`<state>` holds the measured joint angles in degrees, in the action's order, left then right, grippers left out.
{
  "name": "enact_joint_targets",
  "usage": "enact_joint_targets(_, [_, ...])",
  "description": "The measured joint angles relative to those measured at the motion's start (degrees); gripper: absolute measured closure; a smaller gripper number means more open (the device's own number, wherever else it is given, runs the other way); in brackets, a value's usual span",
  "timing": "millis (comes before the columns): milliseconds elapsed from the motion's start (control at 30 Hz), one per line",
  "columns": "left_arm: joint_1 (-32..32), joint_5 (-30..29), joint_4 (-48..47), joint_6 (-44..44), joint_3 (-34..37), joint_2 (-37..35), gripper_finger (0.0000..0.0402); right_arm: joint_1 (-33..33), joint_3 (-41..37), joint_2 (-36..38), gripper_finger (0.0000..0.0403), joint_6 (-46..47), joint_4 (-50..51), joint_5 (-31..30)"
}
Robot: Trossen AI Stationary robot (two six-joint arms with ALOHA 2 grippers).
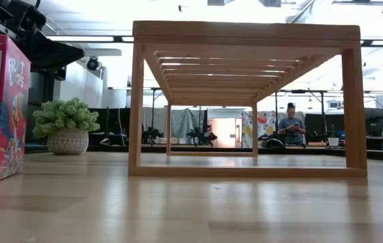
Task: Stack cereal on shelf
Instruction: Put the right green box cereal on the shelf
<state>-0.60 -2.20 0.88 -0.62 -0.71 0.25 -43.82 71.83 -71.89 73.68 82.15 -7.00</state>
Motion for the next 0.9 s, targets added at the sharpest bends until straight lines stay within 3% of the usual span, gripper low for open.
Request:
enact_joint_targets(333, [0.00,0.00,0.00,0.00,0.00,0.00,0.0401,-6.36,-0.02,-5.79,0.0155,-0.66,-5.39,-1.38])
enact_joint_targets(500, [0.00,0.00,0.00,-0.02,0.00,0.00,0.0401,-6.51,-0.02,-8.38,0.0155,-1.69,-7.33,-0.92])
enact_joint_targets(900, [0.00,0.00,0.00,0.00,0.00,0.00,0.0401,-4.98,-0.07,-15.56,0.0155,-14.05,-7.03,-0.05])
